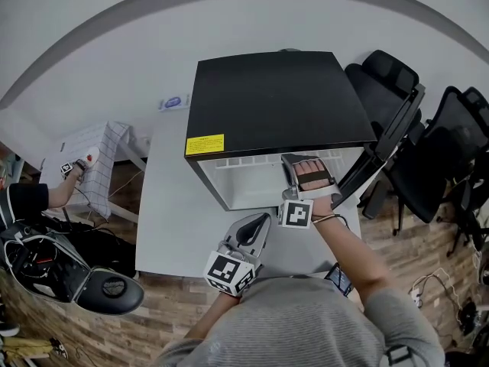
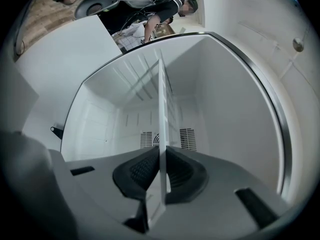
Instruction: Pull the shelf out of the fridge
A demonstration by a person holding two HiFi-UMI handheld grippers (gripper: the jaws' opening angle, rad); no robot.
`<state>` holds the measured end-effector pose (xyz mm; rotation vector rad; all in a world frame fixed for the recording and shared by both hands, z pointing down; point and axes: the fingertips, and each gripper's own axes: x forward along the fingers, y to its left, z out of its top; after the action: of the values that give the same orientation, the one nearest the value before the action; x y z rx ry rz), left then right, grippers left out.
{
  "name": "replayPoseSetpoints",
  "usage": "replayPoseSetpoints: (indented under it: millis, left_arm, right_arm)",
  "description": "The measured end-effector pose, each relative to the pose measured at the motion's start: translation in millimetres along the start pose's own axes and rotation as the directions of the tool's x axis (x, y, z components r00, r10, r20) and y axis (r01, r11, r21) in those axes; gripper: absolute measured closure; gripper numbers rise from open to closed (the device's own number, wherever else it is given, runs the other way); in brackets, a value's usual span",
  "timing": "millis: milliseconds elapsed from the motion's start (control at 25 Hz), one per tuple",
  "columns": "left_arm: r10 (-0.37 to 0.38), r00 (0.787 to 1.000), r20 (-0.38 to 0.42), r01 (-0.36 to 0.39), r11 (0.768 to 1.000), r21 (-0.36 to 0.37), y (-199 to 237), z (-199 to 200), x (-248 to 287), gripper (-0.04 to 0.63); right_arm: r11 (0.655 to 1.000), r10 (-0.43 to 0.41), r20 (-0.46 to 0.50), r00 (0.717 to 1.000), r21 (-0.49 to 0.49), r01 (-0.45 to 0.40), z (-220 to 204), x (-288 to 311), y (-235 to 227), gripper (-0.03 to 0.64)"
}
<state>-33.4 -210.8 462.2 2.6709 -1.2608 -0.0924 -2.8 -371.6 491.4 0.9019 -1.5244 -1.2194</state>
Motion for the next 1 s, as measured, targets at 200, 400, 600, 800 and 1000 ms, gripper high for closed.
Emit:
replayPoseSetpoints:
  millis: [200, 400, 600, 800, 1000]
  left_arm:
    - [-0.01, 1.0, 0.001, 0.01, 1.0, 0.006, -4.1, 0.8, -0.8, 0.584]
    - [-0.008, 1.0, 0.001, 0.008, 1.0, 0.012, -7.3, 0.9, -5.5, 0.584]
    - [0.002, 1.0, 0.001, -0.003, 1.0, 0.013, -7.6, 0.5, -12.3, 0.584]
    - [0.012, 1.0, 0.007, -0.012, 1.0, 0.015, -6.4, 1.5, -16.5, 0.584]
    - [0.012, 1.0, 0.009, -0.012, 1.0, 0.014, -8.5, 2.4, -16.7, 0.584]
  right_arm:
    - [1.0, 0.024, -0.009, 1.0, 0.003, -0.024, 0.3, 0.2, 0.0, 0.586]
    - [0.999, 0.039, -0.008, 0.999, 0.03, -0.038, 3.2, -0.5, -0.3, 0.586]
    - [0.999, 0.037, -0.031, 0.999, 0.013, -0.037, -0.5, 0.6, 1.6, 0.586]
    - [0.999, 0.031, -0.04, 0.999, 0.015, -0.03, -1.0, 2.9, -1.0, 0.586]
    - [0.998, 0.048, -0.031, 0.998, 0.044, -0.047, 1.9, 0.7, -1.4, 0.586]
